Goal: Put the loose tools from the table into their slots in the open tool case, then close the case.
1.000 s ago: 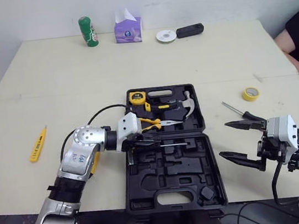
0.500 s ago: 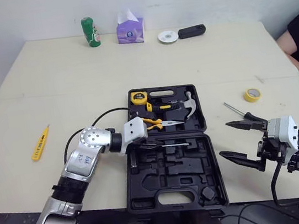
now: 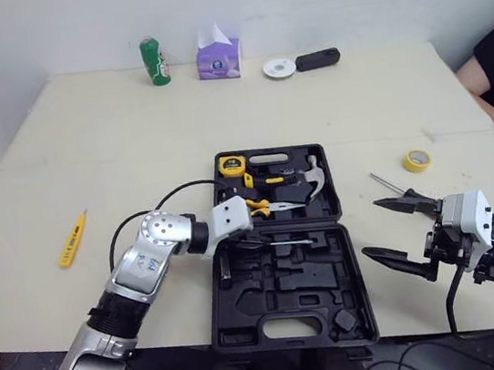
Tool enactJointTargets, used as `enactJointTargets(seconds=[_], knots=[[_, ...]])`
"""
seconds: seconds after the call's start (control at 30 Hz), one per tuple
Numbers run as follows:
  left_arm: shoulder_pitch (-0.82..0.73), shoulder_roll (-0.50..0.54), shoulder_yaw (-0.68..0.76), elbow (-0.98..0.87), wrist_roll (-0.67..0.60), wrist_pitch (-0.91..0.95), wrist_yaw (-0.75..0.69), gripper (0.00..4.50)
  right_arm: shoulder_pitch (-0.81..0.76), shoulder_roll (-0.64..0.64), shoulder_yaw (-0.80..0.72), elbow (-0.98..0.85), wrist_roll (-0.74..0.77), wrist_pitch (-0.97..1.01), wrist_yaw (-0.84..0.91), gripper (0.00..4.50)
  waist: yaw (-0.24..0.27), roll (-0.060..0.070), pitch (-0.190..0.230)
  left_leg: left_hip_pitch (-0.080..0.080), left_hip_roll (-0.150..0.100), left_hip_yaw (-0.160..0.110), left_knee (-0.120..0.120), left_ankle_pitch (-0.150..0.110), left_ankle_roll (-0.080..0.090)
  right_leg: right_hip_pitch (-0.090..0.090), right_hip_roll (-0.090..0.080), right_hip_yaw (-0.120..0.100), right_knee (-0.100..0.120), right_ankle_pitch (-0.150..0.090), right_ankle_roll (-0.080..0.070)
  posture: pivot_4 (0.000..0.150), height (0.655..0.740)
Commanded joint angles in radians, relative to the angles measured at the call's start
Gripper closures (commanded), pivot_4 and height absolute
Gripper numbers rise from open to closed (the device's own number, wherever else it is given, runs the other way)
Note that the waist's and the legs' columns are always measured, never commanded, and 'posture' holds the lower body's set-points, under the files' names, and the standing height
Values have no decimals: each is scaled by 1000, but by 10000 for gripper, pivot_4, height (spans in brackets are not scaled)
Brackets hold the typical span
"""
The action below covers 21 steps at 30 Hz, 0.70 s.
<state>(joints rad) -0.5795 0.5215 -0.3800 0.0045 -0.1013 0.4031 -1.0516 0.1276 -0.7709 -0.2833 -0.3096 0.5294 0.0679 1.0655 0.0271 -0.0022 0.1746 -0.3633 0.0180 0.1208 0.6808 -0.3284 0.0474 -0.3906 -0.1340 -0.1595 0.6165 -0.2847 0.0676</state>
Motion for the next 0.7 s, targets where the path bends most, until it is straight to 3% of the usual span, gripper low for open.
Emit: enactJointTargets(seconds=[0.03,0.27,0.43,0.53,0.63,0.7], knots=[[59,49,-102,82,126,76,24,44629,-9,-6,-25,-7,14,-6,9,0,-1,1,-3,2,0,0,0,-1,0,1,0,0,0,0,0,1500,7400],[22,56,-19,67,105,-30,68,44629,-42,-3,-19,29,7,-13,17,0,-3,5,-6,13,3,0,-4,-10,-2,13,1,0,-7,-2,1,1500,7400],[19,34,192,-34,-161,-168,-49,44629,-45,-33,-68,49,26,-9,43,0,-6,5,-1,8,3,0,-4,-4,-2,6,1,0,-6,-2,0,1500,7400],[14,75,296,-54,-247,-170,-95,44629,-35,-70,-129,68,47,0,76,0,-3,5,1,-6,3,0,-1,-1,-3,-6,1,-1,-2,-2,0,1500,7400],[52,174,401,-10,-262,-191,-118,35936,-24,-105,-207,136,45,-30,120,0,-4,5,2,-7,3,0,0,0,-3,-6,2,-2,-2,-2,0,1500,7400],[92,218,469,37,-275,-210,-120,26716,-22,-104,-247,192,34,-68,133,0,-5,4,3,-6,3,1,0,-1,-2,-5,3,-3,-4,-2,0,1500,7400]])
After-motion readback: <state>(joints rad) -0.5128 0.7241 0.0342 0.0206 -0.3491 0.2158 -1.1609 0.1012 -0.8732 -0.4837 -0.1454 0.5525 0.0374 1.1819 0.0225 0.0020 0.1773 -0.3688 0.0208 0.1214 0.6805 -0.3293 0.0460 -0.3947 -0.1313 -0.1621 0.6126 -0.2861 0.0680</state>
